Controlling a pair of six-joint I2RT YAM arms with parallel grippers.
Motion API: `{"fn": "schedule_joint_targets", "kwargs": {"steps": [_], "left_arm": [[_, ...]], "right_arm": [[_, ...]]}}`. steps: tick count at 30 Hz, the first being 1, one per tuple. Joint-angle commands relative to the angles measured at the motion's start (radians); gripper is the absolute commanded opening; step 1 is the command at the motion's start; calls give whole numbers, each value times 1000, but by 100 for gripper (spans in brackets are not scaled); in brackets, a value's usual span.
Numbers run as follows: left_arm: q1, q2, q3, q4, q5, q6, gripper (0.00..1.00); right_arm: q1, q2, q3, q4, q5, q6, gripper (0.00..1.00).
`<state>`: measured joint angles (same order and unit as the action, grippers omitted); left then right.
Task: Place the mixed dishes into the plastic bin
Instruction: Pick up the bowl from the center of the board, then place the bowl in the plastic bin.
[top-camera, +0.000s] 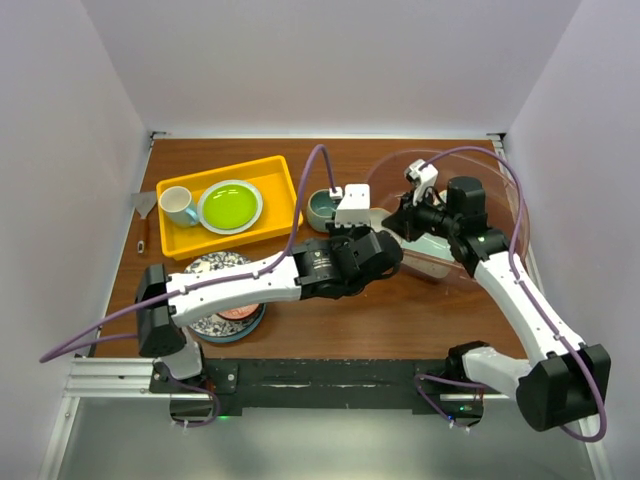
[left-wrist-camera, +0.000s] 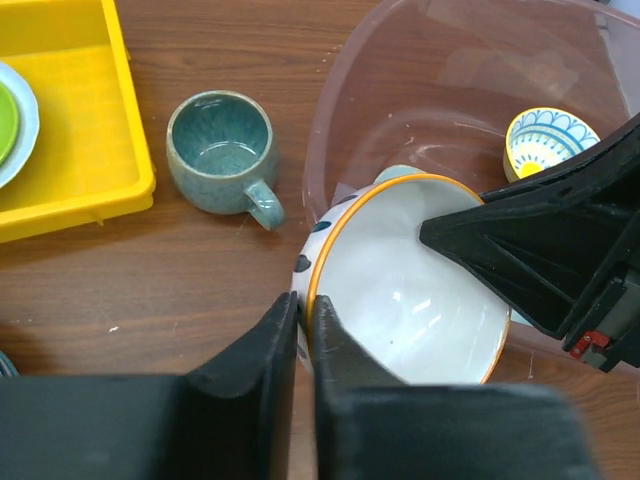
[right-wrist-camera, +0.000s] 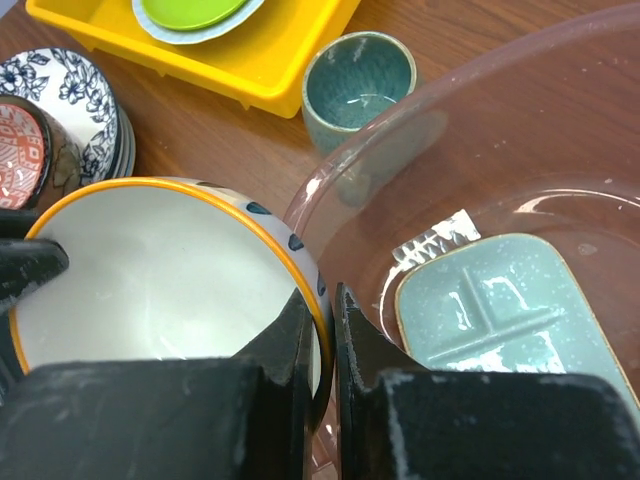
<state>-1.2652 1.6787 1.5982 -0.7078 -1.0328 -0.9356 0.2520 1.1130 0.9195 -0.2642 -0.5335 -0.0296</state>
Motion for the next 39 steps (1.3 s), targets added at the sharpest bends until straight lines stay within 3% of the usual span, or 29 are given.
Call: {"fn": "schedule_joint_targets", "kwargs": {"steps": [1,2,5,8,12,17,23,27,33,39], "left_arm": [[-7,-141,-88,175,40,214,43],[-7,-178,-131,232,74,315,65],[-5,-344,-320,465,212,498,88],[6,-482,-432,536,287,576,100],[67,-624,-477,395,315,578,100],[222,-778,-619,353,419,618,100],[274,-876,-748,312,353,685,100],[276,-864,-800,289,287,712,100],[276,-876,-822,261,220,735,100],[286,-971,-853,295,247,753,100]], "right_arm": [[-31,-53,35,42,-68,-1,0],[-43,-53,36,42,-85,0,0],[-92,-62,36,37,-160,-9,0],[-137,-67,42,13,-224,-50,0],[-191,-65,50,-9,-269,-76,0],[-255,-56,65,-20,-276,-87,0],[-405,-41,81,-7,-257,-56,0],[-457,-15,91,26,-126,-18,0],[-470,60,108,81,193,22,0],[-470,182,127,120,455,85,0]]}}
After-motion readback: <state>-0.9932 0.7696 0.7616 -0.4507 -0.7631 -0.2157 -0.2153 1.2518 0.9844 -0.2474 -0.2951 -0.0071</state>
